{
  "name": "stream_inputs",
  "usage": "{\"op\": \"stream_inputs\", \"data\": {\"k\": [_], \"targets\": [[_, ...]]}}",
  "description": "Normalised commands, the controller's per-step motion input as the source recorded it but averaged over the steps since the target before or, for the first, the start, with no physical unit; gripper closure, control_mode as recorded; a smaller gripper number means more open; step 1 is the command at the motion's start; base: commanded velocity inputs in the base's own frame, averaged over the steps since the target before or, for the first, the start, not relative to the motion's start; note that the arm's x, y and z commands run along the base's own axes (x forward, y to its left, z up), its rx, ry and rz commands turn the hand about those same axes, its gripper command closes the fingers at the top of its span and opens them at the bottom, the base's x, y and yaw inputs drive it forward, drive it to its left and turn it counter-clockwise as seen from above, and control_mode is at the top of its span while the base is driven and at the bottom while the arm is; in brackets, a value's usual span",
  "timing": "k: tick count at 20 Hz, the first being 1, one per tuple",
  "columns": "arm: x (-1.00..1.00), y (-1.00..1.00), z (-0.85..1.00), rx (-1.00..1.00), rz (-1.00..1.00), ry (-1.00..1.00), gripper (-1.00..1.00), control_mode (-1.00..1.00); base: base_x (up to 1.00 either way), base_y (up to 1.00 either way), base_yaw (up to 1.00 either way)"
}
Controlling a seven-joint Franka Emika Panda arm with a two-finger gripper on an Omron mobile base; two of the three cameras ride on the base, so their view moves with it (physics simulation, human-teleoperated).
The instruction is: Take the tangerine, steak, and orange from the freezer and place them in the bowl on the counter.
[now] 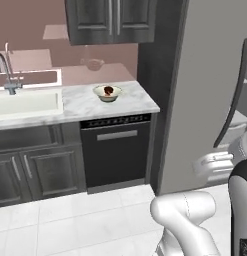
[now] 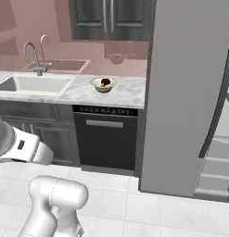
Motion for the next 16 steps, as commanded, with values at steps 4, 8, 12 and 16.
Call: {"op": "stream_inputs", "data": {"k": [4,8,12,16], "targets": [[0.00,0.00,0.00,0.00,0.00,0.00,-1.00,1.00,-0.27,-0.91,0.00],[0.00,0.00,0.00,0.00,0.00,0.00,-1.00,1.00,-0.03,-0.82,0.00],[0.00,0.00,0.00,0.00,0.00,0.00,-1.00,1.00,0.00,-0.81,0.00],[0.00,0.00,0.00,0.00,0.00,0.00,-1.00,1.00,0.09,-0.54,-0.02]]}}
